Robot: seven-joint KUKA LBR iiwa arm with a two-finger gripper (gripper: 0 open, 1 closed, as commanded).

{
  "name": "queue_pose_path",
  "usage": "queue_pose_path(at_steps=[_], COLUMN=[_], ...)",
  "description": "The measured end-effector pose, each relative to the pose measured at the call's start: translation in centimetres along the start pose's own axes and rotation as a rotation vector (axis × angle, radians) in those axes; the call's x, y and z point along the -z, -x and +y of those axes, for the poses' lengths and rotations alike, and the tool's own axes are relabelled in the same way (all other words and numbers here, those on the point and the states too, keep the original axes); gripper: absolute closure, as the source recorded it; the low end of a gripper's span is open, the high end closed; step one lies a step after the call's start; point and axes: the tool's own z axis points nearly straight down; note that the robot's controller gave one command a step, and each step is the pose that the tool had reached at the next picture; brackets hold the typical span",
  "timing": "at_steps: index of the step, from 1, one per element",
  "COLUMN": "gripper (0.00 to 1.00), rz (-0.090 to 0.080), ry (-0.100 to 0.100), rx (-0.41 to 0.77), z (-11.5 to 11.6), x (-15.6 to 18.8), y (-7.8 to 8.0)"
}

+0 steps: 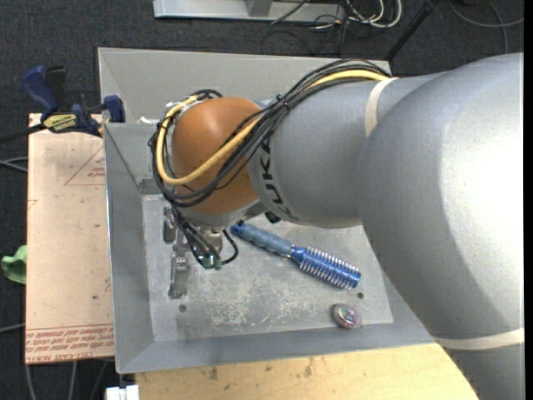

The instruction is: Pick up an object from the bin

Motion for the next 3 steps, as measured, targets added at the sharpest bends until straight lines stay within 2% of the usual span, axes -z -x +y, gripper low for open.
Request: queue_pose_path(at_steps=[1, 2, 3], gripper=[0.00, 0.00, 0.00], rz=[-0.005, -0.005, -0.010], ry=[-0.003, -0.003, 0.000], rx=[0.036, 0.250, 0.080], z=[-7.2, -13.9, -18.3], x=[1.5, -1.9, -2.3], y=[-4.8, -3.2, -1.6])
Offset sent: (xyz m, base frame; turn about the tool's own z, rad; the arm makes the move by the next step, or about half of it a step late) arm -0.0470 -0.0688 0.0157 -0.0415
